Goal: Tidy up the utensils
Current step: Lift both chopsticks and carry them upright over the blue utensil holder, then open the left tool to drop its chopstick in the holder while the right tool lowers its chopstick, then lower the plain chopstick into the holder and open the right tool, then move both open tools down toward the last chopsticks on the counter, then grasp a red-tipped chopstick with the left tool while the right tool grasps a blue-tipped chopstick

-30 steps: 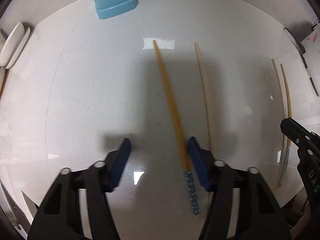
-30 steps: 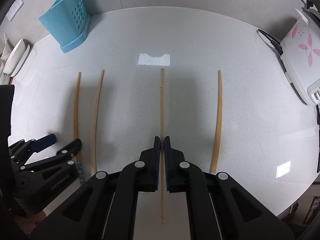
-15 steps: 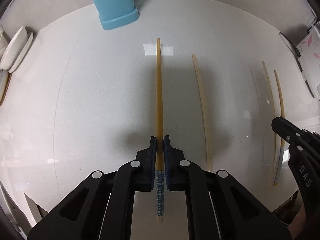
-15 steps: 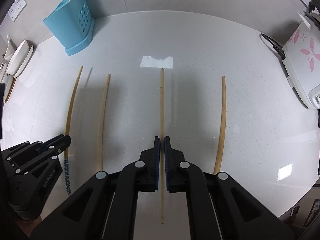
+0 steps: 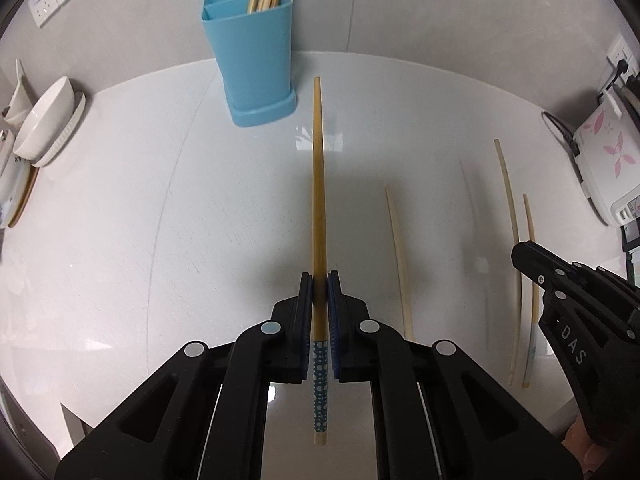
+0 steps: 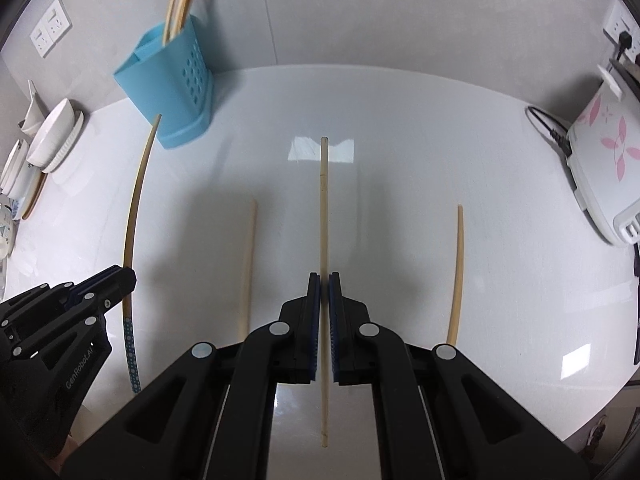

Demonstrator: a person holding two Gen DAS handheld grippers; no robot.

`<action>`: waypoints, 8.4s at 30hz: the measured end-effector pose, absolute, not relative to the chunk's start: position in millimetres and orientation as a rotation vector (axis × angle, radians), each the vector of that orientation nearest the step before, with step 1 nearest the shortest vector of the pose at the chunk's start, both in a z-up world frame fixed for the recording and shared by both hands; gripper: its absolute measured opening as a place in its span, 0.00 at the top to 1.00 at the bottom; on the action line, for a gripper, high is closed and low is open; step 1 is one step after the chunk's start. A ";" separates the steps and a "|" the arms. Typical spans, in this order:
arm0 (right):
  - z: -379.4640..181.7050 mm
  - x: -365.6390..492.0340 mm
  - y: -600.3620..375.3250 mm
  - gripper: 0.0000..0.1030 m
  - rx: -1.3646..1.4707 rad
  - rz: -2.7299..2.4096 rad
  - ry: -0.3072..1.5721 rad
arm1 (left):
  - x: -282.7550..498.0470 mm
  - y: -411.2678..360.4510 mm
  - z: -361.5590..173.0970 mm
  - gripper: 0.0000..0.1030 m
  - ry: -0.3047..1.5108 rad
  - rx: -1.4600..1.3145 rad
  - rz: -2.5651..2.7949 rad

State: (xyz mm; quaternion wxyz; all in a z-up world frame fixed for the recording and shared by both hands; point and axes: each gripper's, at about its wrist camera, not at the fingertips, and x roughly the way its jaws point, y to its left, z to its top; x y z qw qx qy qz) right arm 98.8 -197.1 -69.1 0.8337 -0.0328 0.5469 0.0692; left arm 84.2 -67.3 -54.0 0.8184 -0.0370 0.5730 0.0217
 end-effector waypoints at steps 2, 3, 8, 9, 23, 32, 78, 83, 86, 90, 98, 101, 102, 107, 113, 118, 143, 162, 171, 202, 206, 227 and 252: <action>-64.2 100.9 -193.7 0.97 -0.071 0.152 1.144 | 88.1 -66.2 -49.0 0.93 1.210 -0.083 0.048; -61.9 100.9 -192.8 0.97 -0.071 0.155 1.137 | 90.1 -65.2 -48.7 0.93 1.202 -0.085 0.048; -49.3 104.2 -184.2 0.97 -0.068 0.165 1.102 | 91.5 -58.3 -35.5 0.93 1.164 -0.088 0.057; -46.6 105.1 -182.6 0.97 -0.066 0.168 1.094 | 93.2 -56.8 -32.7 0.93 1.156 -0.089 0.057; -8.6 118.6 -161.5 0.97 -0.058 0.195 0.989 | 107.5 -41.5 7.0 0.93 1.056 -0.107 0.070; 11.1 130.9 -148.5 0.97 -0.049 0.211 0.927 | 117.1 -27.4 32.5 0.93 0.981 -0.157 0.058; 48.7 241.5 -91.6 0.97 0.015 0.299 0.711 | 249.1 26.5 60.1 0.93 0.449 -0.119 0.007; 43.4 245.0 -90.8 0.97 0.025 0.296 0.717 | 256.2 25.0 46.1 0.93 0.418 -0.080 0.009; 40.5 246.3 -90.7 0.97 0.025 0.297 0.724 | 260.9 25.8 36.4 0.93 0.424 -0.078 0.010; 37.6 247.6 -91.8 0.97 0.030 0.296 0.729 | 266.5 22.4 25.0 0.93 0.431 -0.072 0.007; 34.7 248.8 -90.7 0.97 0.032 0.297 0.734 | 267.6 20.3 15.5 0.93 0.484 -0.073 -0.008; 34.1 248.3 -89.8 0.97 0.030 0.302 0.736 | 266.7 18.6 13.9 0.93 0.498 -0.073 -0.020; 34.1 248.0 -89.6 0.97 0.029 0.304 0.736 | 267.1 18.0 13.4 0.93 0.505 -0.072 -0.023; 34.9 245.9 -89.0 0.97 0.024 0.313 0.734 | 260.8 25.4 15.4 0.80 0.550 -0.080 -0.010; 36.7 244.4 -87.3 0.97 0.020 0.334 0.721 | 252.9 37.5 18.6 0.48 0.618 -0.101 0.013; 38.5 248.5 -81.6 0.96 0.056 0.392 0.687 | 239.3 51.9 24.4 0.26 0.666 -0.140 0.028; 4.8 273.5 -36.0 0.96 0.129 0.490 0.562 | 213.8 100.7 26.2 0.06 0.773 -0.166 0.141; 1.9 255.9 -45.1 0.60 0.019 0.447 0.671 | 212.6 100.8 32.9 0.06 0.783 -0.153 0.142; 5.1 224.8 -110.5 0.22 0.035 0.368 0.769 | 197.9 67.9 39.3 0.06 0.819 -0.144 0.094; -96.2 101.5 -316.0 0.10 0.005 -0.051 1.175 | 114.3 -99.8 -82.6 0.06 1.296 -0.100 -0.073; -116.9 87.4 -321.5 0.19 0.010 -0.062 1.258 | 102.0 -111.4 -103.8 0.06 1.358 -0.101 -0.056; -141.0 101.6 -304.4 0.79 -0.013 -0.001 1.418 | 93.2 -151.7 -126.7 0.40 1.463 -0.070 0.073; -123.3 113.7 -286.1 0.94 -0.017 0.017 1.394 | 102.6 -146.1 -85.1 0.94 1.415 -0.118 0.042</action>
